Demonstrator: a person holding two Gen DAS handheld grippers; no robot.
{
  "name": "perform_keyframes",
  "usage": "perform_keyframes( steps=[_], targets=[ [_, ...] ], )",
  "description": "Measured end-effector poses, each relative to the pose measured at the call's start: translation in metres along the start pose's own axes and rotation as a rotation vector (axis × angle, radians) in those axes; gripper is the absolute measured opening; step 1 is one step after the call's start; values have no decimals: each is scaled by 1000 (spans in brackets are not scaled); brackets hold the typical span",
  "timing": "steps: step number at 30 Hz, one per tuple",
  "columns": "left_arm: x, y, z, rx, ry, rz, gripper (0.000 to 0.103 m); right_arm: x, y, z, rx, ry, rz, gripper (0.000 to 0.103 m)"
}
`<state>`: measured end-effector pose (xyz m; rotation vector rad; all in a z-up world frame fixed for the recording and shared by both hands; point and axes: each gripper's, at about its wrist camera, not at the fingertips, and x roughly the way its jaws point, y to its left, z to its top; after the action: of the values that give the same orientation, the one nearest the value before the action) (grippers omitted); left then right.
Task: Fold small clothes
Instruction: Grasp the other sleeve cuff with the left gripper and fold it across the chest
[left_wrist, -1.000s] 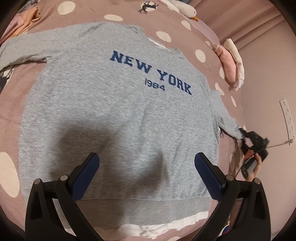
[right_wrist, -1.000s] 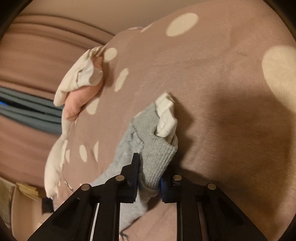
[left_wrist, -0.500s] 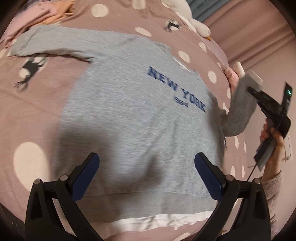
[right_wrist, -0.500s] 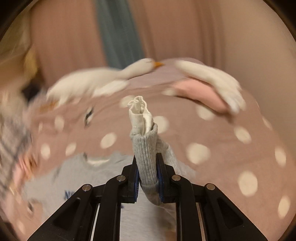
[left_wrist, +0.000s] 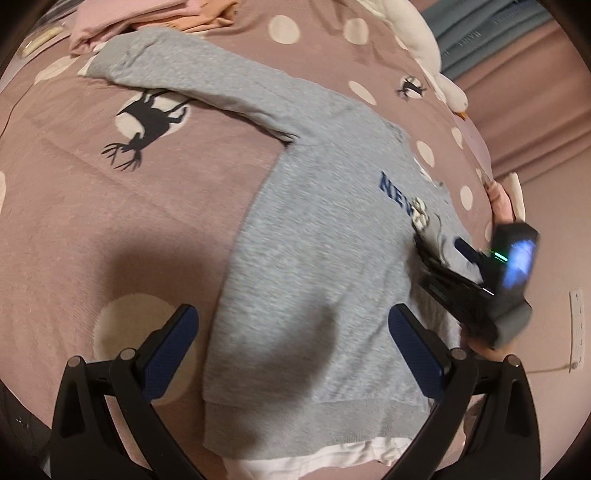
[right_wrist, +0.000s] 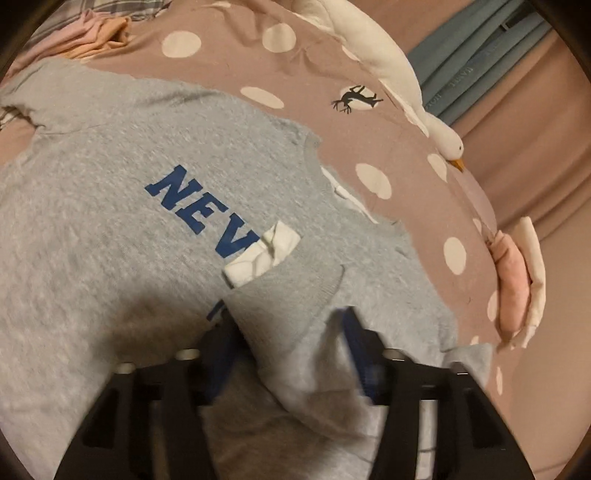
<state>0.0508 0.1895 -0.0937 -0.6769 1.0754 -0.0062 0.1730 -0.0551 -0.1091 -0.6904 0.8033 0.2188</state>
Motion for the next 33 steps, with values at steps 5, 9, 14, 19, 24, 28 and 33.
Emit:
perform_keyframes(
  steps=[5, 9, 14, 19, 24, 28, 33],
  targets=[
    [-6, 12, 8, -35, -23, -2, 103, -33, -48, -6, 195, -67, 244, 73],
    [-12, 18, 17, -45, -50, 3, 103, -26, -120, -30, 604, -129, 501, 73],
    [-21, 39, 34, -125, -117, -12, 103, 17, -172, -73, 983, -80, 534, 52],
    [-34, 71, 56, -267, -186, -86, 103, 48, -192, -115, 1162, 8, 430, 42],
    [-38, 103, 86, -397, -243, -220, 102, 57, -200, -133, 1247, 12, 398, 13],
    [-28, 117, 116, -432, -260, -211, 102, 30, -196, -116, 1186, -54, 348, 21],
    [3, 143, 136, -540, -262, -237, 102, -19, -189, -107, 1065, -189, 406, 40]
  ],
)
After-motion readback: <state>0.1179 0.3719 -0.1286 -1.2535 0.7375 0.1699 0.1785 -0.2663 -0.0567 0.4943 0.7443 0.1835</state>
